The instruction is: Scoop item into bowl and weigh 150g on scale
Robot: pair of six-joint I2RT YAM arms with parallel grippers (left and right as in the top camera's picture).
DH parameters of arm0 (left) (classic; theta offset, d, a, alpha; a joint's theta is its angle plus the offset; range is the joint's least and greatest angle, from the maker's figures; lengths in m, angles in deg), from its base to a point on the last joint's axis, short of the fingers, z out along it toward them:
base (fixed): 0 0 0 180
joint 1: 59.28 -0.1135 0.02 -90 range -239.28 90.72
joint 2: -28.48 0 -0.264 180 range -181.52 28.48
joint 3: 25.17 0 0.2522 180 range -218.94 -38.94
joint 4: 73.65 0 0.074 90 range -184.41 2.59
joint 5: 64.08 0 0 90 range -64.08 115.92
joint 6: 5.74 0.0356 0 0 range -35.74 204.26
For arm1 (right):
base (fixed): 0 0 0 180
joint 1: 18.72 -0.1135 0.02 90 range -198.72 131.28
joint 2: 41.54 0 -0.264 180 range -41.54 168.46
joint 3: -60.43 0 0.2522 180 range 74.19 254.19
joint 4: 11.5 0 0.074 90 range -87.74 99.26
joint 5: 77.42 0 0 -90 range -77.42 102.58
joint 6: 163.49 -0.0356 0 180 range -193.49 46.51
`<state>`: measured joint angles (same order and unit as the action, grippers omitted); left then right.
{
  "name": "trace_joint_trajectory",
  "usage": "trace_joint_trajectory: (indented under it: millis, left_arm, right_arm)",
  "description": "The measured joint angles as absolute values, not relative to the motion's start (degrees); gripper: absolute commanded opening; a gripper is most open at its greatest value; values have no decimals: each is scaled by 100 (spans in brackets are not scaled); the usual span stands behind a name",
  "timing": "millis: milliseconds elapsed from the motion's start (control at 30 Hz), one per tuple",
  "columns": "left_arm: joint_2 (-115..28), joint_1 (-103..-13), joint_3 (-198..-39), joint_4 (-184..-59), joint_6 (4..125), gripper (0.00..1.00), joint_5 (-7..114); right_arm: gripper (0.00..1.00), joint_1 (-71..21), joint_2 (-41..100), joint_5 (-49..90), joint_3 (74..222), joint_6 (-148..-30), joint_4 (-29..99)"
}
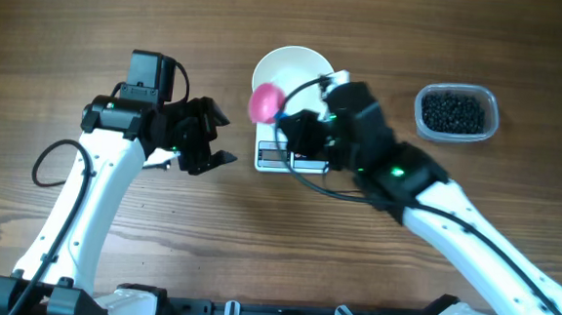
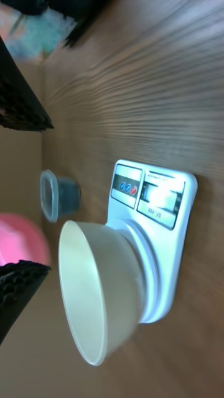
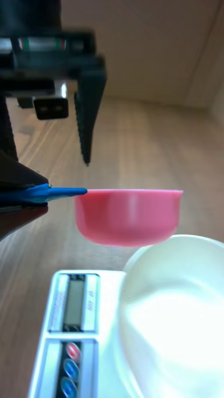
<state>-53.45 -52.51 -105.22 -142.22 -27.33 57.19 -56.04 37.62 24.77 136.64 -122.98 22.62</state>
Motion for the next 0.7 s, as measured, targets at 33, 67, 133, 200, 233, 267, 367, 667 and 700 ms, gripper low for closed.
trace_joint_trajectory:
  millis: [33,67,133,200,233,267,367,667,700]
  left_arm:
    - [-5345,-5251,-10522,-14172,-2188,70,5684]
    - [-5345,-5251,-10522,-14141,-1823,68,5656]
    - [-5345,-5251,-10522,-14095,-1076,66,5621]
    - [-5345,-5251,-10522,-14091,-267,66,5581]
    - [-5345,-5251,-10522,-14093,148,64,5577]
    - [-5345,-5251,-10522,-14095,533,63,5575]
    - [-5345,-5251,-10522,-14108,1678,61,5577]
    - [-5345,-5251,-10522,-14047,4463,4,5725]
    - [-5345,-5251,-10522,-14008,4655,4,5732]
  right_arm:
    - [4,-5410,3515,2569,13664,-12058,2393]
    - [4,-5283,3358,2630,13673,-11887,2635]
    - [4,-5051,3097,2680,13671,-11640,3029]
    - [4,-4728,2772,2713,13671,-11350,3361]
    - [4,-4625,2647,2715,13671,-11247,3490]
    - [4,-4492,2490,2719,13671,-11142,3658]
    - [4,-4144,2061,2741,13671,-10832,4224]
    - [4,-3539,1476,2752,13671,-10504,4983]
    - [4,-3539,1436,2752,13671,-10506,5005]
